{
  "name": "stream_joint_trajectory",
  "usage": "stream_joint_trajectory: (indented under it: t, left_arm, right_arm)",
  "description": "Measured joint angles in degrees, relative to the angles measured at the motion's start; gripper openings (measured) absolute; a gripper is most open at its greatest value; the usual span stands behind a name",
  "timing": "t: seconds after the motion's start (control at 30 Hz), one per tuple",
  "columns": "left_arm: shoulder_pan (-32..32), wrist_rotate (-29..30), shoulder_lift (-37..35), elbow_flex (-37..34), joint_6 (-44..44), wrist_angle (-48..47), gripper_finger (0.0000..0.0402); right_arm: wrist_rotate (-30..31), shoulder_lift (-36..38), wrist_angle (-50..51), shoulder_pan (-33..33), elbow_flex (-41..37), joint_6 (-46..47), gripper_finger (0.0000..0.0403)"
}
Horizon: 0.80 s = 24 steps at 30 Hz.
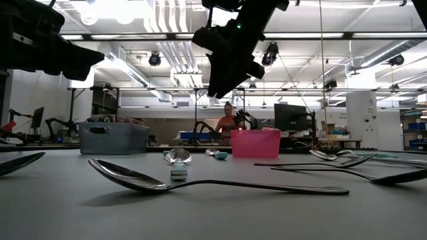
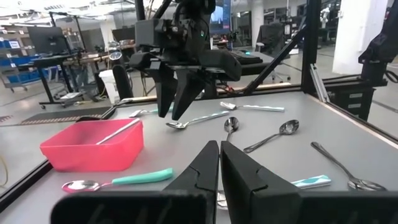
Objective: Sort silverware by color (type)
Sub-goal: Put the black spoon into the black bin
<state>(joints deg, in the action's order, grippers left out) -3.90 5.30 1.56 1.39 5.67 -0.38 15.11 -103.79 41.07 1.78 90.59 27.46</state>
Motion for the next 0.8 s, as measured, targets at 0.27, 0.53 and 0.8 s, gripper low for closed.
stream_joint_trajectory:
  t: [0.27,0.53,0.8]
  left_arm:
    - [0.0,0.6,0.5,0.0,0.0,0.0,0.0000]
    - [0.0,2.2,0.7,0.0,-0.2,0.2,0.0000]
    - [0.0,2.3,0.9,0.0,-0.2,0.2,0.0000]
  right_arm:
    - [-1.6,0.0,0.8,0.0,0.0,2.7,0.0118]
    - [-7.1,0.0,6.8,0.0,0.0,8.0,0.0118]
    - [-7.6,0.0,22.6,2.3,0.0,14.9,0.0118]
